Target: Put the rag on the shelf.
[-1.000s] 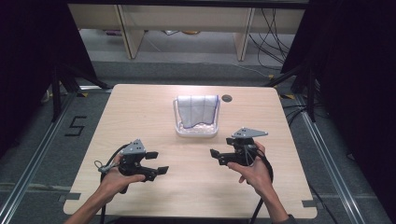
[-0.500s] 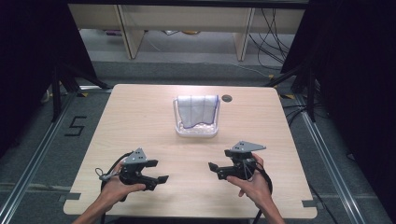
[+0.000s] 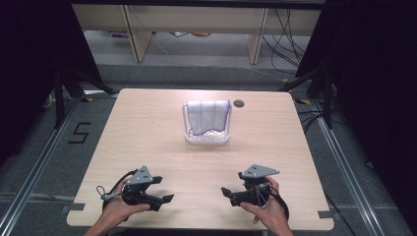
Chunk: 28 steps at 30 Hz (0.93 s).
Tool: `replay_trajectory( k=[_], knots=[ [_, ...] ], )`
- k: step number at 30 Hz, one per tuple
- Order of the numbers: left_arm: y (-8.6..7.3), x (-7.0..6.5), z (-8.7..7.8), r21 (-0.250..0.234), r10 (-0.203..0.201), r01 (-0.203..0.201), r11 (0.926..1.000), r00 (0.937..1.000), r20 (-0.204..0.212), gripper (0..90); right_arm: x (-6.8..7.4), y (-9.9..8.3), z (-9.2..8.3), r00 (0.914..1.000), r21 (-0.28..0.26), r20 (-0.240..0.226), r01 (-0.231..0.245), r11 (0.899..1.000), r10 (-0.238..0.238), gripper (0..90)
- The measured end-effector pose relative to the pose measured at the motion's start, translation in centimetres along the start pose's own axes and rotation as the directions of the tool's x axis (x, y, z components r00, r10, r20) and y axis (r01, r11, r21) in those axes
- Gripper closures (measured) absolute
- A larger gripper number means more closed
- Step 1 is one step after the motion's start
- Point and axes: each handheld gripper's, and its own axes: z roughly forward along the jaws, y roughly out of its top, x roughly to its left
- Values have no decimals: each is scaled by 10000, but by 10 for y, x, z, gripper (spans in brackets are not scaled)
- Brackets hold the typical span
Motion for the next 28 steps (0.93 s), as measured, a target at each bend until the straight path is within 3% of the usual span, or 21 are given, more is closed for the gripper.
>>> replay_trajectory(
  k=[2, 6, 11, 13, 14, 21, 28],
  knots=[
    [-5, -4, 0, 48, -110, 110, 9999, 9999, 30, 207, 2, -5, 0, 9999, 90, -110, -64, 9999, 65, 171],
    [-10, -10, -1, 191, 190, -189, 9996, 9998, -59, 207, 5, -13, -2, 9997, 347, 20, 238, 9991, -239, 172],
    [-13, -16, -1, 259, 157, -159, 9995, 9998, 98, 207, 8, -21, -3, 9993, 413, 93, 369, 9985, -373, 170],
    [-14, -15, 0, 297, 223, -225, 9993, 9997, 76, 207, 9, -24, -1, 9992, 531, -104, 383, 9979, -378, 170],
    [-14, -13, 0, 352, 258, -258, 9990, 9997, 5, 207, 10, -26, -1, 9980, 698, 187, 591, 9958, -606, 170],
    [-15, -10, 0, 345, 176, -172, 9993, 9998, -85, 204, 10, -28, 3, 9953, 621, 180, 940, 9936, -953, 168],
    [-16, -8, 2, 468, 218, -208, 9987, 9995, -221, 195, 10, -29, 3, 9969, 790, 359, 673, 9946, -703, 168]
  ],
)
